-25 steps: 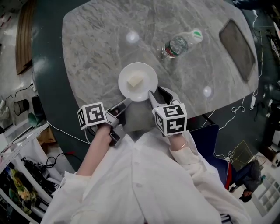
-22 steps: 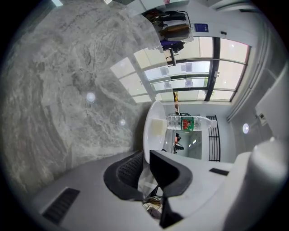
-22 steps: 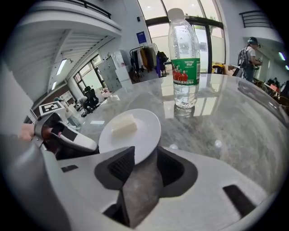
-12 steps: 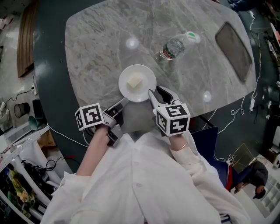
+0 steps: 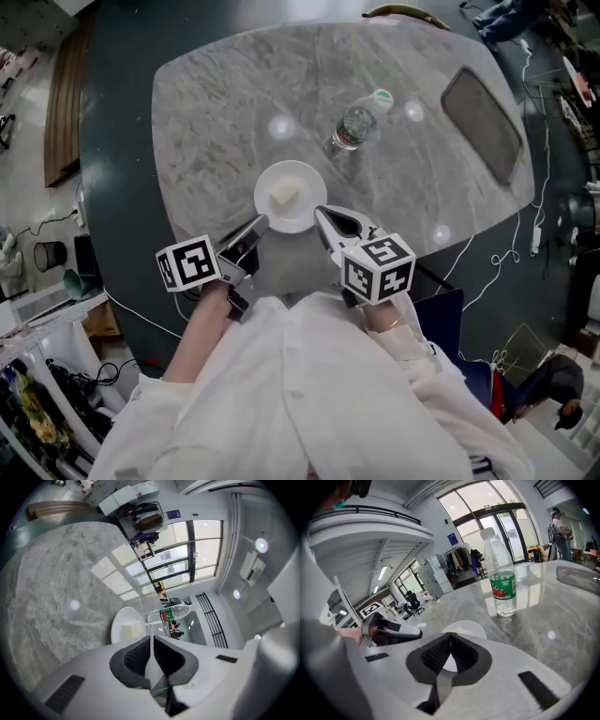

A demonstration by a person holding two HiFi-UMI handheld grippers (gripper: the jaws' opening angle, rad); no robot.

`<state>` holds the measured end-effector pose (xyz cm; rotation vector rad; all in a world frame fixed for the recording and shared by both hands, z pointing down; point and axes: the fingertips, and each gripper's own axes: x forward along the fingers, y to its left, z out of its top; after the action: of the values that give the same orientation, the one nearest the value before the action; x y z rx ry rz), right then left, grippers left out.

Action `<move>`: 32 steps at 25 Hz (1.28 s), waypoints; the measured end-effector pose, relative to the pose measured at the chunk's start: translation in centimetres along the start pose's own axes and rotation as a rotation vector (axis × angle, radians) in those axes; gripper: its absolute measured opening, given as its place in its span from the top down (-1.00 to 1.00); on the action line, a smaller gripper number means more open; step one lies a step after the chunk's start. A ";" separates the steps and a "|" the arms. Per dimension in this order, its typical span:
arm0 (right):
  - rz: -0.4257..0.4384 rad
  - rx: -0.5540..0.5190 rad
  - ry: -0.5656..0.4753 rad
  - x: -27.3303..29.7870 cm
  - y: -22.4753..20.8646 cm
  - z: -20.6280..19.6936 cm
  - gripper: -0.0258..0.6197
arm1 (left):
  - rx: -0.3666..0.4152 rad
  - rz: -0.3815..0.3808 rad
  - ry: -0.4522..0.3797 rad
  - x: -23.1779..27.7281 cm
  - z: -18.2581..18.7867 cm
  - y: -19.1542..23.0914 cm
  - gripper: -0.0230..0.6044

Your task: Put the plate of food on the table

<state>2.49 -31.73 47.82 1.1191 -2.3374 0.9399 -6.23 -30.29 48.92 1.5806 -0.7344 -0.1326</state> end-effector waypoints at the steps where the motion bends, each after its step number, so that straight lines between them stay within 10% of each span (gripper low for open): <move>1: 0.026 0.001 -0.014 -0.2 0.5 0.4 0.91 | 0.037 0.005 -0.003 -0.2 0.2 -0.3 0.82; 6: 0.087 -0.025 -0.069 -0.9 2.0 2.6 0.91 | 0.195 0.005 -0.037 -0.7 1.5 -2.3 0.83; 15: 0.123 -0.103 -0.127 -1.4 4.0 5.9 0.91 | 0.477 -0.215 -0.013 -1.5 2.1 -8.8 0.83; 32: 0.149 -0.214 -0.102 -2.5 5.6 5.3 0.91 | 0.780 0.024 0.075 -1.5 -0.1 -8.3 0.87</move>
<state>-0.75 -31.59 40.36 0.9384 -2.5625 0.6738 -4.24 -29.71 40.71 2.2969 -0.7925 0.2640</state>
